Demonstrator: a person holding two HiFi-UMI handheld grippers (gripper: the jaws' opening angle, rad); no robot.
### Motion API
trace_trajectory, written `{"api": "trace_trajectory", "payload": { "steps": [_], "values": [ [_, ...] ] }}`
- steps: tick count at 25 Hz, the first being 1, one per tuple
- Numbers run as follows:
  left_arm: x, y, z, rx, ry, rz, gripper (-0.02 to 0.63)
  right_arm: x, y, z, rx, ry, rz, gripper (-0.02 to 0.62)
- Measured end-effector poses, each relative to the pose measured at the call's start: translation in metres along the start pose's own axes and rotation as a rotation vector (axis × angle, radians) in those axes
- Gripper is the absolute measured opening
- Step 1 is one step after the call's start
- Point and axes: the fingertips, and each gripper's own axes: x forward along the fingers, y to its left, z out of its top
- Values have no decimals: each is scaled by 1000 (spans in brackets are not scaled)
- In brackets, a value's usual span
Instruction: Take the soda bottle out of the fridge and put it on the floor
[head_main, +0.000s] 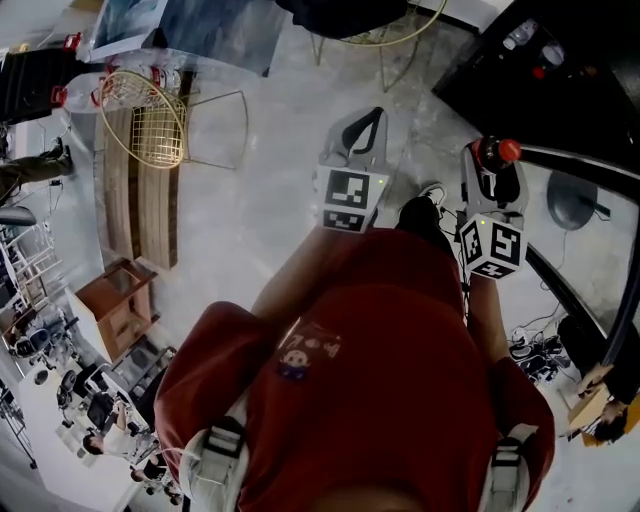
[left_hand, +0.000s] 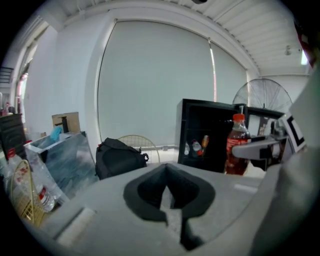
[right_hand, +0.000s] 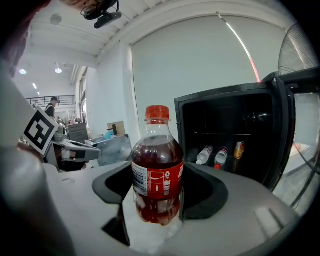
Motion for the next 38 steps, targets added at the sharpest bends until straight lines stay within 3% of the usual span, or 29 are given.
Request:
{"api": "trace_trajectory", "payload": {
  "steps": [6, 20, 31, 38],
  "values": [
    [2, 23, -30, -29, 45, 45, 0, 22, 20, -24, -20, 51, 56, 299],
    [46, 63, -152, -95, 161, 101, 0, 95, 37, -127, -51, 152, 126, 300],
    [132, 91, -282, -83, 203, 78, 0, 185, 36, -269, -139, 224, 209, 299],
    [177, 88, -400, -133, 253, 27, 0, 229, 31, -370, -157, 259, 231, 299]
  ]
}}
